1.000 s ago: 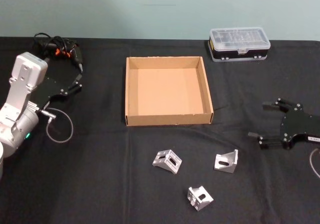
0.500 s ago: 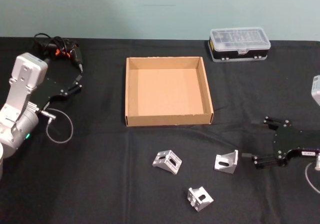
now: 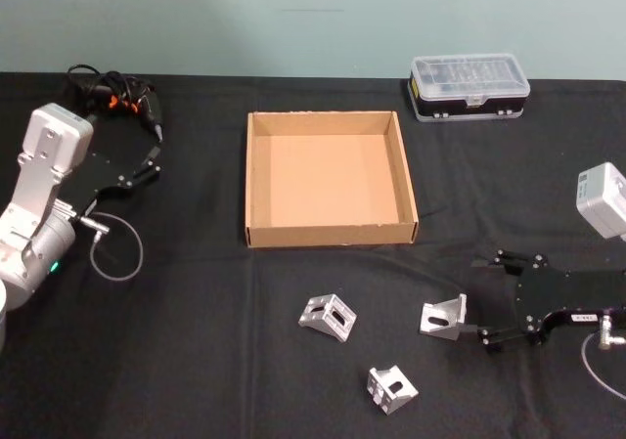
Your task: Use one hand to pick up the angle iron from the table and place it into the box.
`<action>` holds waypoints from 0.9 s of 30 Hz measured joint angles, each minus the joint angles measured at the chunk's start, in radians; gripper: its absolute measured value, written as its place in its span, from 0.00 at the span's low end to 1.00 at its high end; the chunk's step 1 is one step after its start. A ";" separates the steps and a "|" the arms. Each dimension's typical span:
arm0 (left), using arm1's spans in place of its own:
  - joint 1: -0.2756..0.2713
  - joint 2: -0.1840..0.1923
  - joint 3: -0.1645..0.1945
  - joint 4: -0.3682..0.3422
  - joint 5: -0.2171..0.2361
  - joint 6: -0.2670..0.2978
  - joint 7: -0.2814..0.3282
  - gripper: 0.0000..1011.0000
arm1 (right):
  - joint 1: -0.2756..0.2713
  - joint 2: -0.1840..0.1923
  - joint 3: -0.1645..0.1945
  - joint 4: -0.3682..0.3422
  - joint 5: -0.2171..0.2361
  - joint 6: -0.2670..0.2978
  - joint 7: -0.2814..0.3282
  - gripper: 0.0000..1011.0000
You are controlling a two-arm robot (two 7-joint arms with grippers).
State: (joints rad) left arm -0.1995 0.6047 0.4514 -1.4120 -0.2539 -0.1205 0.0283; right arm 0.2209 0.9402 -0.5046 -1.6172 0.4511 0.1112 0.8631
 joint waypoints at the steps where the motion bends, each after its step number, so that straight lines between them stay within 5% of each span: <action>1: 0.000 0.000 0.000 0.000 0.000 0.000 0.000 0.99 | 0.002 0.000 -0.003 0.002 -0.002 0.000 0.001 0.99; 27: 0.000 0.000 0.000 0.000 0.000 0.000 0.000 0.99 | 0.043 -0.036 -0.082 0.055 -0.031 0.011 0.000 0.99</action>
State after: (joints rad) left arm -0.1995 0.6047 0.4514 -1.4120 -0.2539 -0.1205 0.0283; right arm 0.2635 0.9039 -0.5862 -1.5623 0.4205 0.1219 0.8628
